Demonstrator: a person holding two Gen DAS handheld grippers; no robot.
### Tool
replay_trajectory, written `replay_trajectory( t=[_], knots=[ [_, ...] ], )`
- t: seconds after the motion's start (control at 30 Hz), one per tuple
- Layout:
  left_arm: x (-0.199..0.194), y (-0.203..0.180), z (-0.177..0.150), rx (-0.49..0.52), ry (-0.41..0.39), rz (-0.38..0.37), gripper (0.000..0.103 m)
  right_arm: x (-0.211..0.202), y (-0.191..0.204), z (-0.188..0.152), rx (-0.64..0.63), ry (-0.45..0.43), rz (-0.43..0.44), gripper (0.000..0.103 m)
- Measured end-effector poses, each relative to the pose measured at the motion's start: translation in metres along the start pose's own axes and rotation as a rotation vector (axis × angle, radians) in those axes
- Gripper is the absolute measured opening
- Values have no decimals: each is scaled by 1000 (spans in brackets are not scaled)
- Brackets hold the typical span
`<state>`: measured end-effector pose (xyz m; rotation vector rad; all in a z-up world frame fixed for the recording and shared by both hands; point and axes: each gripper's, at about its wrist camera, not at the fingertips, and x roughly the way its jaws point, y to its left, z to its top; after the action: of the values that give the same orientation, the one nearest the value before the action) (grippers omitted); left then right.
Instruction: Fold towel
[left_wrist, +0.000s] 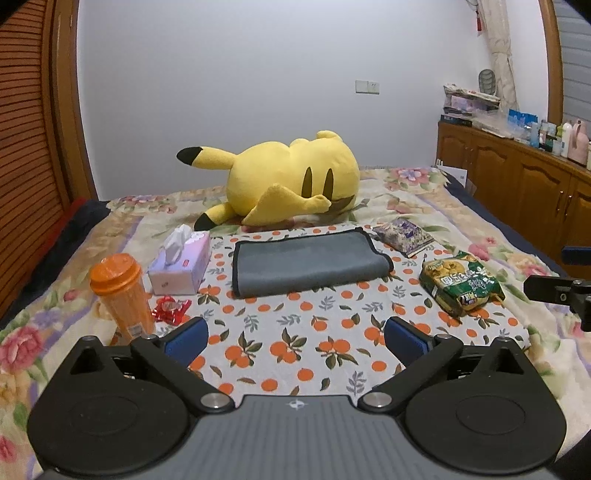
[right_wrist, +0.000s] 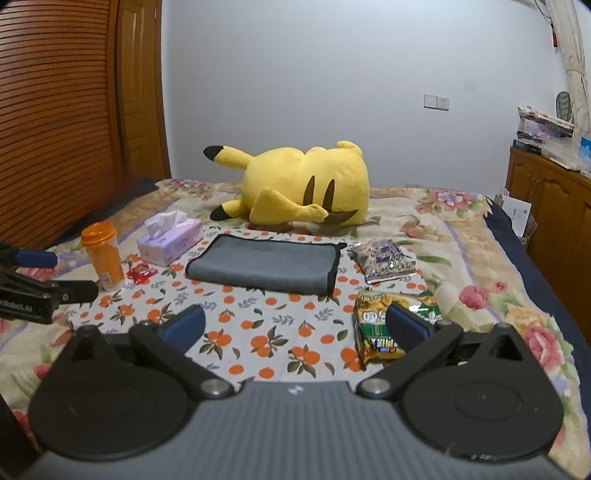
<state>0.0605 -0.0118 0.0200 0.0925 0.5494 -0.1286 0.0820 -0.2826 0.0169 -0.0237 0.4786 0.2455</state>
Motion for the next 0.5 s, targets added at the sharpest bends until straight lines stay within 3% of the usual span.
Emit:
replay_trajectory(
  t=[0.5],
  knots=[
    [0, -4, -28, 4, 36, 57, 103, 3, 17, -28, -6, 22, 5, 103]
  ],
)
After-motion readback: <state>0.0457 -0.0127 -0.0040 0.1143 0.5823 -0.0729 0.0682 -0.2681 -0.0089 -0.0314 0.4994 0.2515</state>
